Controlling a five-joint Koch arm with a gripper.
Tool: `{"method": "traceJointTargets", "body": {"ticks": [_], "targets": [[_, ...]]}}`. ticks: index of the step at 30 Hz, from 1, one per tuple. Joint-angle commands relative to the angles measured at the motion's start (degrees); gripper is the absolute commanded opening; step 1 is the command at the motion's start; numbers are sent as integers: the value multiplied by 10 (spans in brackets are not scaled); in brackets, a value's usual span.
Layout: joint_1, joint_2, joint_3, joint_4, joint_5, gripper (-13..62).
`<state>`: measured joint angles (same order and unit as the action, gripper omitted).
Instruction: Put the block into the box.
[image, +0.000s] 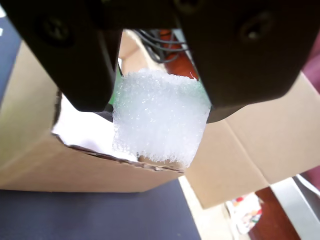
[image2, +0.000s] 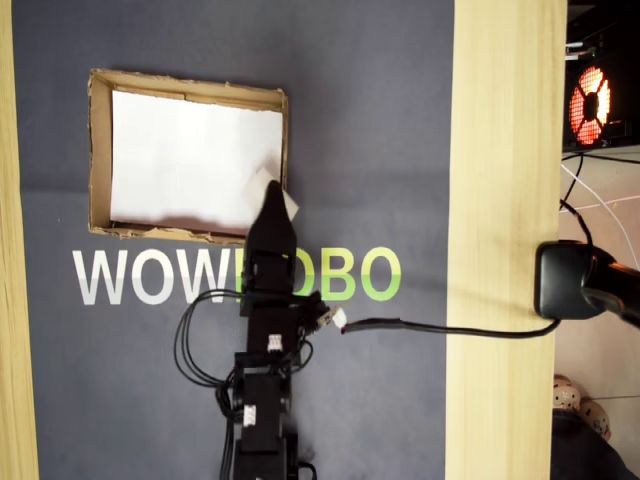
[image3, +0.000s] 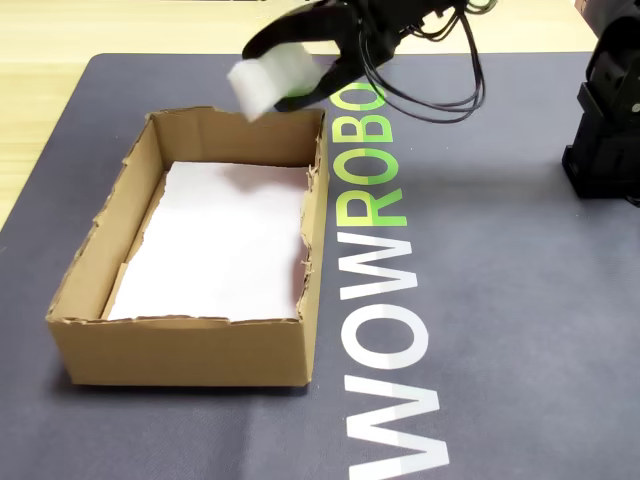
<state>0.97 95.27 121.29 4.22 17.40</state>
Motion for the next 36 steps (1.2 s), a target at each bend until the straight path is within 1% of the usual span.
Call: {"method": "traceJointTargets", "body": {"ticks": [1, 2, 3, 5, 6, 7, 9, 11, 20, 21, 22, 30, 36], "targets": [[-6, 4, -25, -11, -15, -123], [-6, 2, -26, -11, -16, -121], [-7, -5, -40, -11, -20, -91], [-8, -8, -62, -11, -18, -90], [-14, -12, -78, -9, -24, 0], [-18, -16, -89, 0, -27, 32], [-30, -14, -111, 19, -30, 32], [-68, -16, -149, 50, -28, 32], [-115, -31, -173, 79, -50, 33], [-116, -38, -186, 79, -52, 87], [-120, -63, -229, 80, -114, 341], [-113, -54, -217, 80, -115, 352], [-107, -25, -185, 80, -115, 350]]}}
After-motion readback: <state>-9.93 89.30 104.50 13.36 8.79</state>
